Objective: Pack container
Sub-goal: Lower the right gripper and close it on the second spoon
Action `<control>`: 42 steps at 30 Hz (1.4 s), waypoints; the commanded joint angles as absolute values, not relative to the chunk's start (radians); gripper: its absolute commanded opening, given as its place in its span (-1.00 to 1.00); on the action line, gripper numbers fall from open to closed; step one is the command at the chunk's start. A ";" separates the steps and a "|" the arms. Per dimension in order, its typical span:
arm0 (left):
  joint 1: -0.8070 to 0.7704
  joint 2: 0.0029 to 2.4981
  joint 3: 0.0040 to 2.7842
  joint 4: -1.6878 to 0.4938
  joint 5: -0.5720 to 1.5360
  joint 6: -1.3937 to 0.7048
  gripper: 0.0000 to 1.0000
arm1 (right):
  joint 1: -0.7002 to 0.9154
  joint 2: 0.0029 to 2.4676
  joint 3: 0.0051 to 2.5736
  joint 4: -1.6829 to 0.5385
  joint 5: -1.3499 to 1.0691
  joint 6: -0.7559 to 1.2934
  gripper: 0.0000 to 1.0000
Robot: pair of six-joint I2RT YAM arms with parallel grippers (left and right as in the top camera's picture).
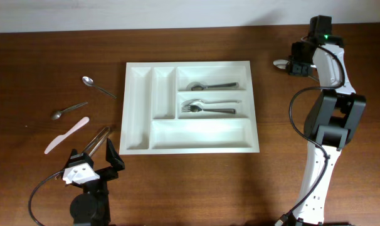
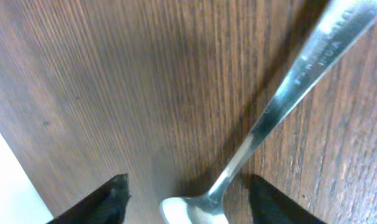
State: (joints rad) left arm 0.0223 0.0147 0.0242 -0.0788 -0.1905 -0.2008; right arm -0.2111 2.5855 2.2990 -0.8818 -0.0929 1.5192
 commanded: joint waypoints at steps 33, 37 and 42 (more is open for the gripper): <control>0.028 0.006 0.015 -0.077 -0.179 -0.188 0.99 | -0.203 2.610 2.294 -0.885 -0.133 1.496 -0.56; 0.028 0.006 0.015 -0.077 -0.179 -0.188 0.99 | -0.203 2.610 2.294 -0.886 -0.139 1.495 -0.57; 0.028 0.006 0.015 -0.077 -0.179 -0.188 0.98 | -0.203 2.610 2.294 -0.886 -0.141 1.448 -0.61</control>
